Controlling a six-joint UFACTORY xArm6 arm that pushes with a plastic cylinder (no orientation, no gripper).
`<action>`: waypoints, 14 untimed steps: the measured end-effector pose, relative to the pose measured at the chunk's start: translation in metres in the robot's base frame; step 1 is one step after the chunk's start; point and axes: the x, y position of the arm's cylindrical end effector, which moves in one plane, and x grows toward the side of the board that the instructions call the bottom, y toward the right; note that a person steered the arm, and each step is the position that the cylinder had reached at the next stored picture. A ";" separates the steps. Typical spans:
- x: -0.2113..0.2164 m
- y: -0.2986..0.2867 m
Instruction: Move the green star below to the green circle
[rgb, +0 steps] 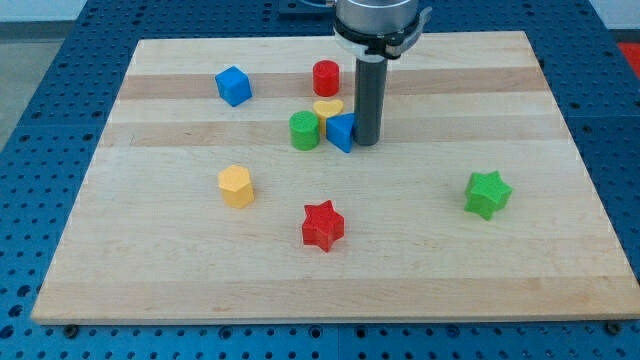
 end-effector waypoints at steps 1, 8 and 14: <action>0.003 0.028; 0.110 0.080; 0.076 -0.110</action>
